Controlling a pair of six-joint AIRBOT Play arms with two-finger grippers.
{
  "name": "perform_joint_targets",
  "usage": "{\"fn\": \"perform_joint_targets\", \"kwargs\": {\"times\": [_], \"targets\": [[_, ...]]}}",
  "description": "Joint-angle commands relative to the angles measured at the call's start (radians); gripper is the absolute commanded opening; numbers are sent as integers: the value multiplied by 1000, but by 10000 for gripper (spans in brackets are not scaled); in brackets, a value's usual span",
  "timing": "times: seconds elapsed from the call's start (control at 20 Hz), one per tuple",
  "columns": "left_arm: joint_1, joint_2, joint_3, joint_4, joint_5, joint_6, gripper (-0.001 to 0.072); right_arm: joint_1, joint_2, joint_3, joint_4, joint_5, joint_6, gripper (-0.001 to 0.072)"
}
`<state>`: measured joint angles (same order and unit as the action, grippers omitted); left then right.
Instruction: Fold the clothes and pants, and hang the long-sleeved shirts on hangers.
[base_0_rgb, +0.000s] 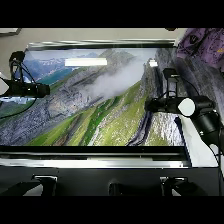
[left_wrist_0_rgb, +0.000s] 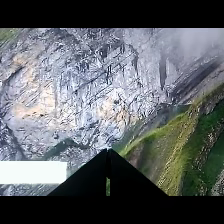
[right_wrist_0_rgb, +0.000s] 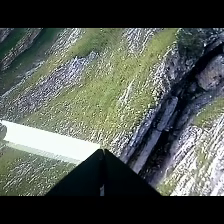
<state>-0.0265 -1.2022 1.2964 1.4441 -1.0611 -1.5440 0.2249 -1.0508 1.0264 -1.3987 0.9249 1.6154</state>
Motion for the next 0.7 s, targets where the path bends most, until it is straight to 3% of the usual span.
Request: {"fn": "perform_joint_targets", "kwargs": {"times": [0.0,0.1,0.15,0.25,0.45,0.65], "targets": [[0,1,0,0,2,0,18,1,0,1,0,0,0,36],[0,0,-1,-1,32,0,17,1,0,1,0,0,0,36],[0,-1,-1,0,38,0,59,1,0,1,0,0,0,36],[3,-18,-1,39,31,-40,720,1,0,1,0,0,0,36],[125,-159,36,214,97,-290,720,1,0,1,0,0,0,35],[303,-487,377,216,105,-280,720,1,0,1,0,0,0,35]]}}
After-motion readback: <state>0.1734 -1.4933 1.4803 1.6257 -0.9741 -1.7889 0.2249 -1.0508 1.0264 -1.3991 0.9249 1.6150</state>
